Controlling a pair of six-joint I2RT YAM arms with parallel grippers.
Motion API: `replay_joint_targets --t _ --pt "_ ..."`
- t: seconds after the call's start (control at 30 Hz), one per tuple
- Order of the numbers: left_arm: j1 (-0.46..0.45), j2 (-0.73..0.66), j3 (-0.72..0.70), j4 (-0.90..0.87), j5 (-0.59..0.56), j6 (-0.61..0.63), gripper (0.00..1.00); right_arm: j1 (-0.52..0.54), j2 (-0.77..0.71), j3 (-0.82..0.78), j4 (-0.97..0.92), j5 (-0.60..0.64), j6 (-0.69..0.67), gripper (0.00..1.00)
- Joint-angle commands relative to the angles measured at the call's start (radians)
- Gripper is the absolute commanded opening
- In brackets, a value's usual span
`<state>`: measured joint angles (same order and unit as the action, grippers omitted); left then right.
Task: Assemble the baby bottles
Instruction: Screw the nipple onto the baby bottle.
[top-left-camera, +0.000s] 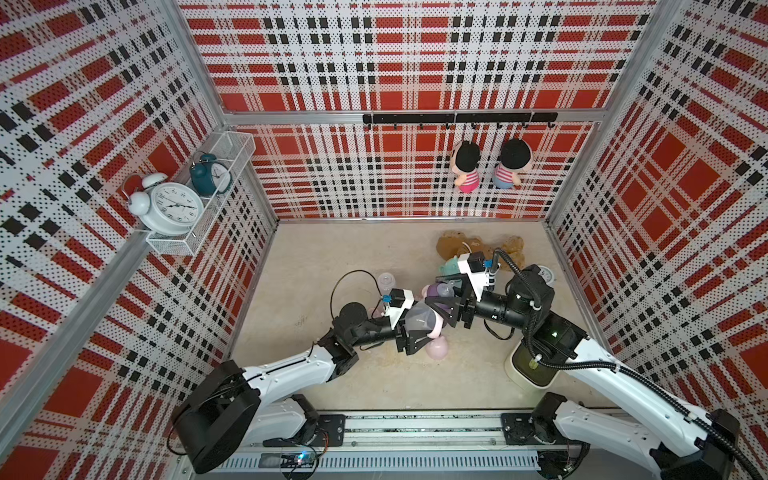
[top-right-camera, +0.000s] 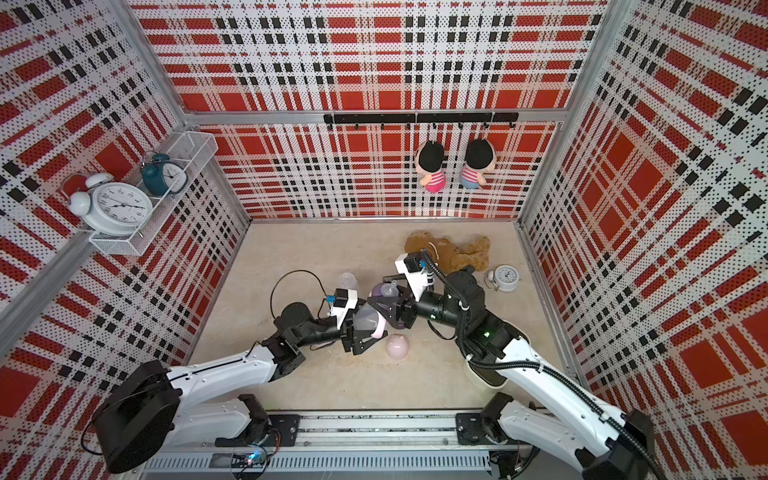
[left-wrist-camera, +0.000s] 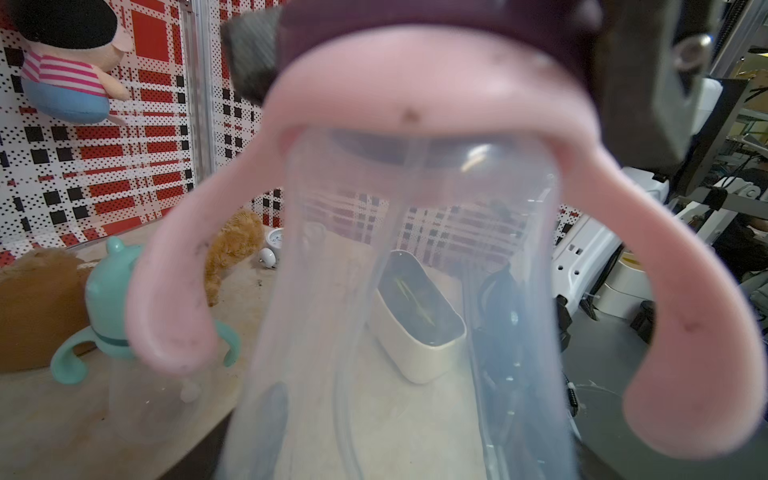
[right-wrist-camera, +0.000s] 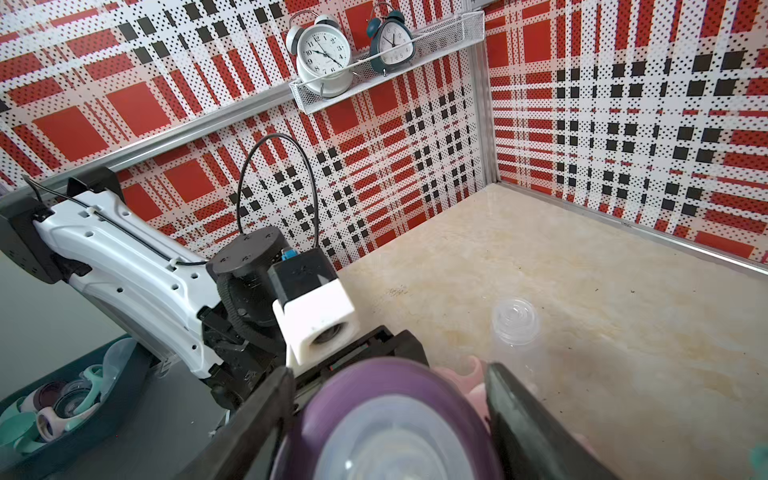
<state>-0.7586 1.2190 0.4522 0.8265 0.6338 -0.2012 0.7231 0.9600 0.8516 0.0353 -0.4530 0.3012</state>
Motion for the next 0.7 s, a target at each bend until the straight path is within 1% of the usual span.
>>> replay_joint_targets --t 0.0,0.1,0.17,0.3,0.37,0.5,0.53,0.57,0.63,0.67 --pt "0.005 0.001 0.003 0.072 0.024 -0.006 0.0 -0.008 -0.004 -0.001 0.043 -0.007 -0.007 0.72" --pt "0.006 0.005 0.004 0.072 0.025 -0.004 0.0 -0.007 -0.012 -0.005 0.049 0.009 -0.005 0.73" --pt "0.006 0.009 0.005 0.071 0.02 -0.005 0.0 -0.008 -0.017 -0.008 0.052 0.021 -0.003 0.71" --pt "0.004 0.01 -0.003 0.072 -0.038 -0.007 0.0 -0.008 -0.012 0.002 0.035 0.056 0.011 0.56" --pt "-0.004 0.005 -0.007 0.049 -0.138 0.008 0.0 -0.008 0.001 0.018 0.009 0.107 0.033 0.47" --pt "-0.074 -0.029 -0.024 0.002 -0.466 0.089 0.0 -0.006 0.046 0.06 -0.064 0.188 0.112 0.3" --pt "-0.09 -0.034 -0.027 -0.001 -0.525 0.101 0.0 -0.004 0.051 0.065 -0.075 0.208 0.131 0.28" --pt "-0.106 -0.036 -0.029 0.0 -0.581 0.109 0.0 -0.002 0.052 0.069 -0.085 0.228 0.153 0.26" --pt "-0.119 -0.043 -0.036 0.005 -0.645 0.111 0.0 0.005 0.044 0.069 -0.1 0.279 0.196 0.27" --pt "-0.127 -0.046 -0.039 0.011 -0.678 0.111 0.0 0.006 0.038 0.069 -0.107 0.304 0.223 0.33"
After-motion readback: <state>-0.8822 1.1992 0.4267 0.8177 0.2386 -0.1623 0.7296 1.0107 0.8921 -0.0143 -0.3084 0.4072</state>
